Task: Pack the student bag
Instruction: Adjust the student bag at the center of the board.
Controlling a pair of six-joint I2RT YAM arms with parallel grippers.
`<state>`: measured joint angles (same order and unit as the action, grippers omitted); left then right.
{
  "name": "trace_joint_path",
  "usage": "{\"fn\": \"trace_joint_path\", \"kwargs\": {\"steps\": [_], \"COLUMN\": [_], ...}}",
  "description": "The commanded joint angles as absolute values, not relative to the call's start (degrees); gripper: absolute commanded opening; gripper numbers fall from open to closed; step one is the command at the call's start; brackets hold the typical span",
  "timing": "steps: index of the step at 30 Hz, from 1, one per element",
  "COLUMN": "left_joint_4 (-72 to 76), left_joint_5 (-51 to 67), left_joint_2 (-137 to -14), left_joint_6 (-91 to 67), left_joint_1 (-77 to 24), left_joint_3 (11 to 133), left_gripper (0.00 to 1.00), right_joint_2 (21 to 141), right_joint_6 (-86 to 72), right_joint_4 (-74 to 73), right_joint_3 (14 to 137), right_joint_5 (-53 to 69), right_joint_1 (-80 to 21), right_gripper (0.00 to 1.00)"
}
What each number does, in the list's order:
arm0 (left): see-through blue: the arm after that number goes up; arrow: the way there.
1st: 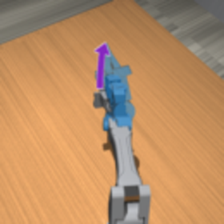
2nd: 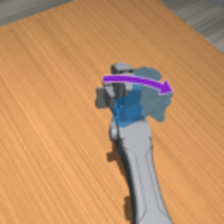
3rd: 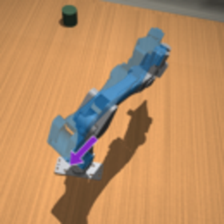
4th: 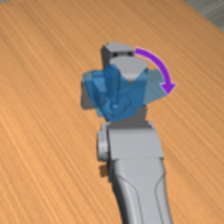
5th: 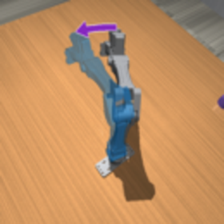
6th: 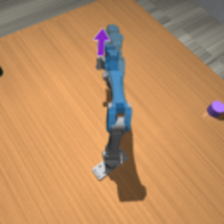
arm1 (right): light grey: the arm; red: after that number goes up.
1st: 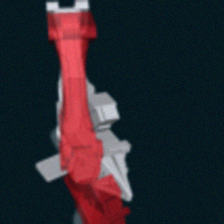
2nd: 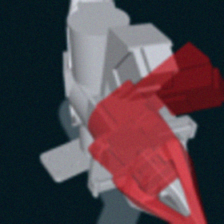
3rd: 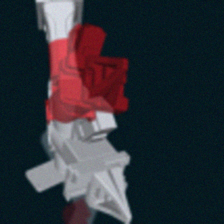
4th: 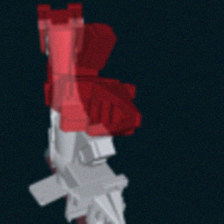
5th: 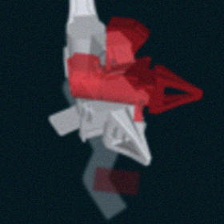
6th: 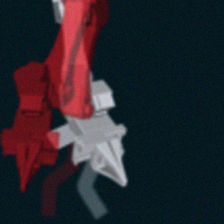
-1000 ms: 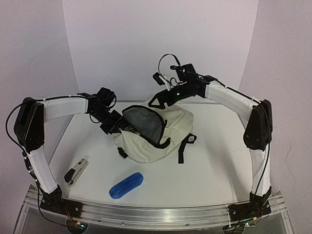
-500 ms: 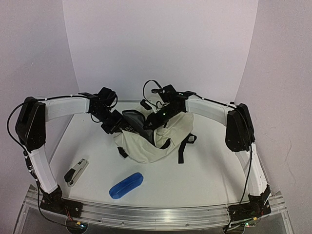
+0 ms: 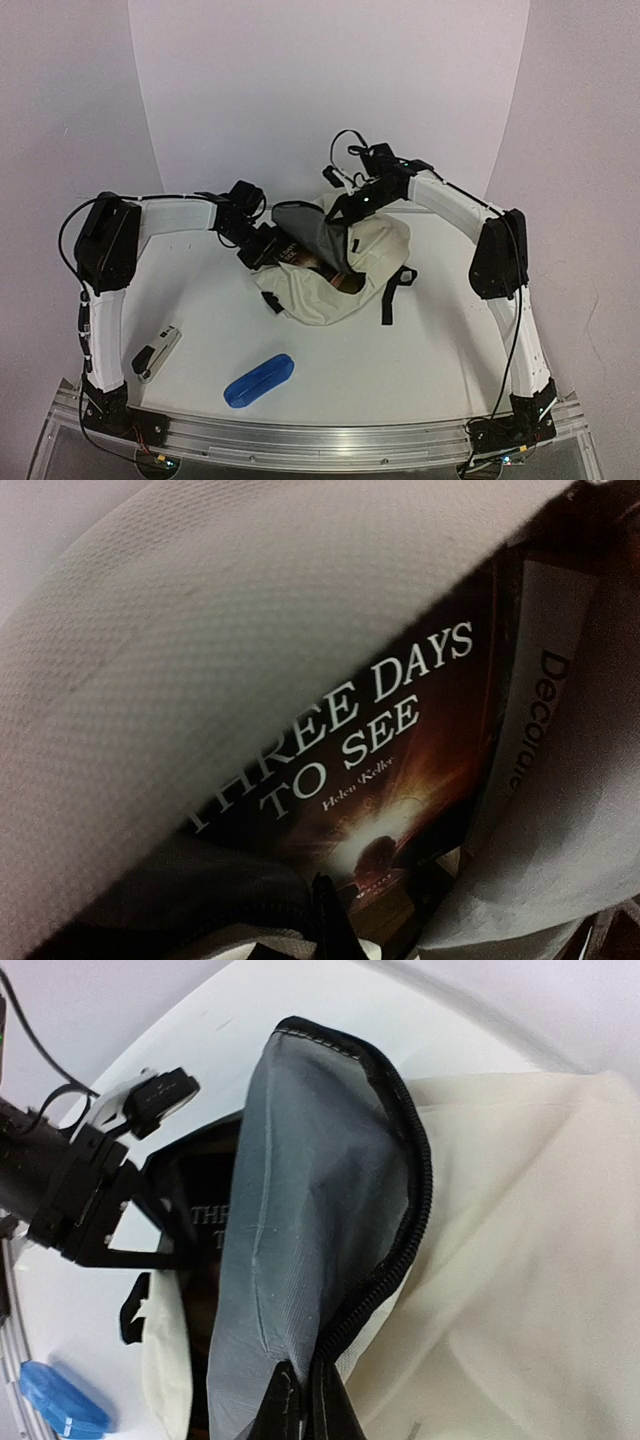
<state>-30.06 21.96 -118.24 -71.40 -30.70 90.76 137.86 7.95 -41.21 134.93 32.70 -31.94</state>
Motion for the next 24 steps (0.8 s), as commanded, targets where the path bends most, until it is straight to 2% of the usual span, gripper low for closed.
{"fn": "trace_joint_path", "kwargs": {"steps": [1,5,10,13,17,20,24], "left_joint_4": [-25.75,-27.61,-24.95,-25.23,-24.33,-24.89,-29.16], "left_joint_5": [29.89,30.87,32.42,33.05,31.90,29.96,29.42], "left_joint_2": [-123.93,-125.25,-119.66,-114.94,-107.83,-104.85,-106.51], "left_joint_6": [-64.67,-60.40,-58.95,-56.57,-54.52,-54.09,-50.02], "left_joint_1": [-34.45,-36.33,-36.74,-36.68,-35.04,-32.07,-29.83], "left_joint_3": [106.19,111.72,106.22,101.95,94.55,91.89,94.75], "left_gripper": [0.00,0.06,0.11,0.26,0.57,0.68,0.71], "right_joint_2": [136.95,131.52,123.03,117.48,112.30,110.16,107.74], "right_joint_6": [11.89,15.87,22.60,29.87,38.49,43.76,48.79], "right_joint_4": [-41.92,-41.92,-43.53,-45.65,-48.67,-52.12,-57.45], "right_joint_3": [138.66,134.34,123.37,112.74,99.22,91.80,87.06], "right_joint_5": [32.72,36.93,40.77,39.57,36.77,33.62,31.80], "right_joint_1": [-27.54,-27.08,-28.11,-29.44,-30.15,-30.08,-29.62], "right_gripper": [0.00,0.00,0.00,0.00,0.00,0.00,0.00]}}
